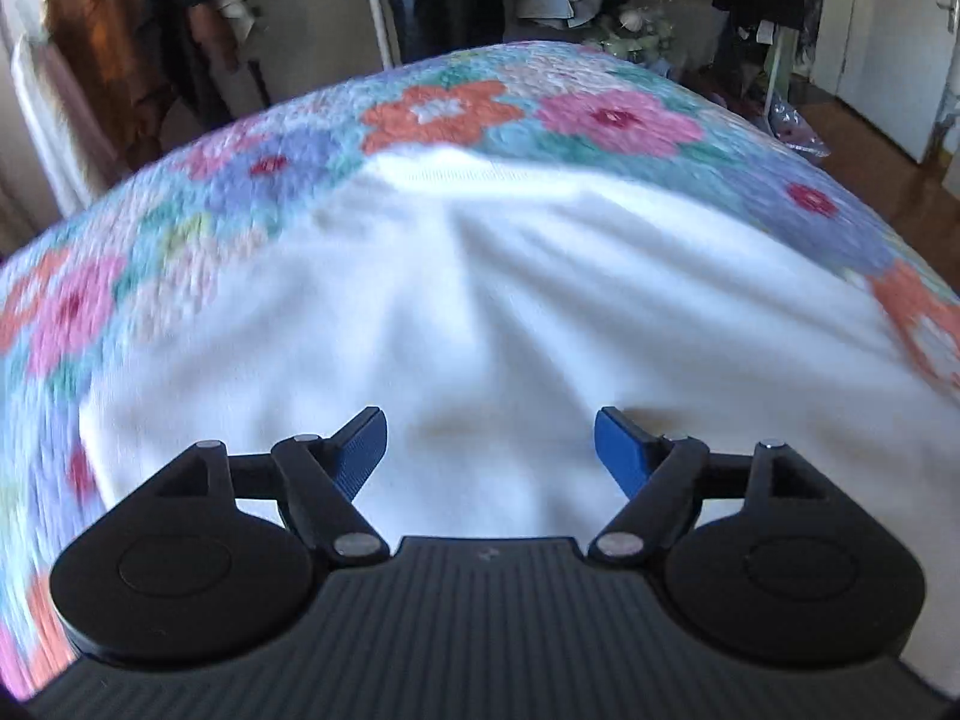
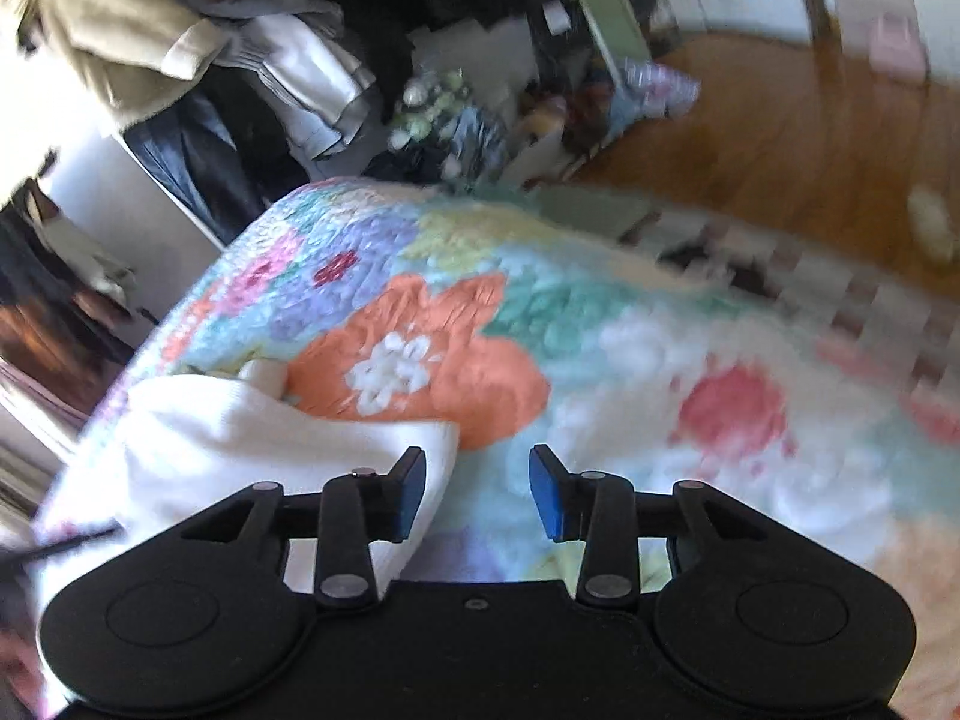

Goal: Fold clothes

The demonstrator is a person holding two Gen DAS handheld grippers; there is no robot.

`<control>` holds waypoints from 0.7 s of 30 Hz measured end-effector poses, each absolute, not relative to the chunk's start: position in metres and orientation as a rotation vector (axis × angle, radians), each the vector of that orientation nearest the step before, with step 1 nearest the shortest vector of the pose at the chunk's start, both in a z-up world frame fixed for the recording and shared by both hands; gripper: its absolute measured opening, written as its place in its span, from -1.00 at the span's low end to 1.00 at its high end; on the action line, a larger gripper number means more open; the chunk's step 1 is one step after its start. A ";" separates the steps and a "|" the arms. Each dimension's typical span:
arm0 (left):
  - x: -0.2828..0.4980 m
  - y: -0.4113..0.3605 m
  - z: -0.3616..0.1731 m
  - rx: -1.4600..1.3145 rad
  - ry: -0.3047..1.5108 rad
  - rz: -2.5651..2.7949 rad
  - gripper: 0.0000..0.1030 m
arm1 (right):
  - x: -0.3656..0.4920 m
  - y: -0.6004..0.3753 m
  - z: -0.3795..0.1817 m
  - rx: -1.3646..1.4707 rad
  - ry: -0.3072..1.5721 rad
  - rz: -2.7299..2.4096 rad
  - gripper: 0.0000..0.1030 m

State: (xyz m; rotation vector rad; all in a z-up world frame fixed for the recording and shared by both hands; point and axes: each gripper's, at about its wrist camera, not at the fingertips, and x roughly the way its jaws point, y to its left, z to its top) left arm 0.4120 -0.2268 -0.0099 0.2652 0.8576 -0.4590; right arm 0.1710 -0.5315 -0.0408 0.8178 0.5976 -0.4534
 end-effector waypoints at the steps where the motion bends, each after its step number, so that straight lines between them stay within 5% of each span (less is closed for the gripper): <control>1: 0.397 -0.221 -0.017 0.230 0.892 -0.452 0.55 | 0.170 -0.532 -0.043 0.854 0.602 -0.425 -0.12; 21: 0.200 -0.155 -0.059 0.090 0.961 -0.438 0.87 | 0.155 -0.479 -0.041 0.880 0.758 -0.220 0.10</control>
